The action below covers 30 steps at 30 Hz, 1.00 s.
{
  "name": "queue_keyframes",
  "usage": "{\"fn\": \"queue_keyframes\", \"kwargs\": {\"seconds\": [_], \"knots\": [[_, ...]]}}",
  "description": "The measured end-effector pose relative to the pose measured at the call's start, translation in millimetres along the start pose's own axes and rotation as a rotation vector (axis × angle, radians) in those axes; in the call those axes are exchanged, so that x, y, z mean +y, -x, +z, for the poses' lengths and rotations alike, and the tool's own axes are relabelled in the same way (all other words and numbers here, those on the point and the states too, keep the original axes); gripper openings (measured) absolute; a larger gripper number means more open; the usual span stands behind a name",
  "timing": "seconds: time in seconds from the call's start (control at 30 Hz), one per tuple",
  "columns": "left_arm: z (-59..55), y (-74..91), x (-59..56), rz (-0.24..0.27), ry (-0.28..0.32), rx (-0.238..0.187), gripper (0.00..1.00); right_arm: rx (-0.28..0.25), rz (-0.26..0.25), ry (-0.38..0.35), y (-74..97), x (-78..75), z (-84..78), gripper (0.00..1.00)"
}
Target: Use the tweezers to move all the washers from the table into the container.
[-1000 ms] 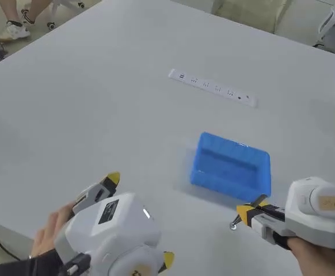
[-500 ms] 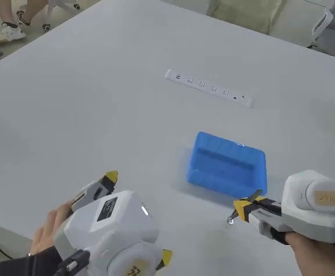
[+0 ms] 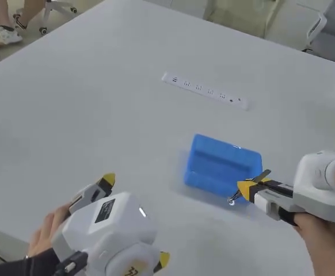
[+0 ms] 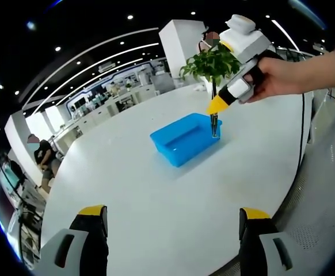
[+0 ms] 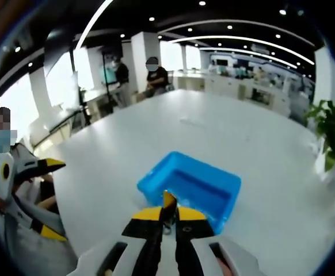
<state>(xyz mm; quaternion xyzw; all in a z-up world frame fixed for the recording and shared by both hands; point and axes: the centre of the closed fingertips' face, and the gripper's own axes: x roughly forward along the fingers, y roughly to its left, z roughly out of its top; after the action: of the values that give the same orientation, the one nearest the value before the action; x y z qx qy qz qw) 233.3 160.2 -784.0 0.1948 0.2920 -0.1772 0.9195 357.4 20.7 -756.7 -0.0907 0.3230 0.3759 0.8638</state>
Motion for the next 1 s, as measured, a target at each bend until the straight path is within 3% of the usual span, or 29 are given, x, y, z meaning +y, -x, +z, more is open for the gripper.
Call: {"fn": "queue_keyframes", "kwargs": {"seconds": [0.1,0.47,0.87,1.0], "knots": [[0.3,0.2,0.2,0.0,0.005,-0.002,0.97,-0.014,-0.025,0.002,-4.0,-5.1,6.2,0.03],[-1.5,-0.5,-2.0,-0.009,-0.005,0.01,0.97,-0.046,-0.03,0.015,-20.1,-7.7,27.9,0.03],[-2.9,-0.7,-2.2,-0.009,-0.009,0.018,0.96,0.018,-0.062,0.045,-47.5,-27.4,7.5,0.03],[-2.5,-0.8,-4.5,-0.026,0.002,0.018,0.95,0.029,-0.058,0.035,-53.0,-27.0,2.7,0.03]]}}
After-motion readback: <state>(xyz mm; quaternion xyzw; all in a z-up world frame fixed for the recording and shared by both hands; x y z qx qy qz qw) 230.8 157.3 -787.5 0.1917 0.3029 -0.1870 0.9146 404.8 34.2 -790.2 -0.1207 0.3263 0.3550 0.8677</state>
